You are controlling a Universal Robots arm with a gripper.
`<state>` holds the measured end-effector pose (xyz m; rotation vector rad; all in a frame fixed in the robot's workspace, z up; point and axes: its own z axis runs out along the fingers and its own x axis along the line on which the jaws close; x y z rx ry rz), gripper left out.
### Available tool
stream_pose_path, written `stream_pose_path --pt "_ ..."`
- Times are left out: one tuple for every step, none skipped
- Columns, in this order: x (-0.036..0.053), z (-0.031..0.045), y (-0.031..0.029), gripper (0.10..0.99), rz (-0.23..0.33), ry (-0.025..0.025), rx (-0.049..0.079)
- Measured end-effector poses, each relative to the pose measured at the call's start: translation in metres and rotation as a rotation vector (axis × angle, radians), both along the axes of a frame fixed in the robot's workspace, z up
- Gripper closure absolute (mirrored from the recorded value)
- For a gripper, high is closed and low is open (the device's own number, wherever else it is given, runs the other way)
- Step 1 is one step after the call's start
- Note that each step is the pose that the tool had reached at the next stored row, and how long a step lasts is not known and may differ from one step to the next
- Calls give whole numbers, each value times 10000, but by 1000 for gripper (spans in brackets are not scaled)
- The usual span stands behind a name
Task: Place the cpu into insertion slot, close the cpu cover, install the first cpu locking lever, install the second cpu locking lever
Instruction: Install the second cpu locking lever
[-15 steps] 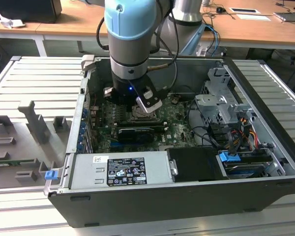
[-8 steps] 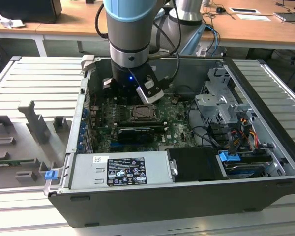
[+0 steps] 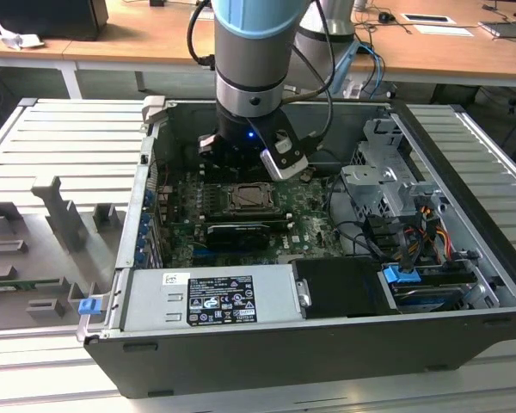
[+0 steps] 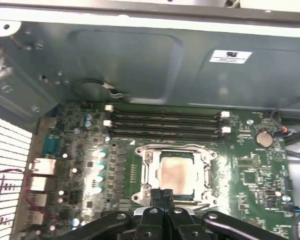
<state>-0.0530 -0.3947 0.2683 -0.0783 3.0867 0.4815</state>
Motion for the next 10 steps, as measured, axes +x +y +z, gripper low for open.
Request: stream_pose_path --pt "19 -19 0 980 1 6 2" --pt "23 -36 0 980 0 7 0" --pt "25 -65 0 980 -1 6 0" --pt "26 -82 0 980 -1 6 -1" --pt "28 -102 -2 980 0 6 0" --pt "29 -127 -10 980 2 6 -5" --pt "28 -135 -16 980 0 6 -39" --pt "29 -140 -20 980 0 6 -91" --pt "29 -145 -23 980 0 7 -176" --pt "29 -153 -24 980 1 6 -227"
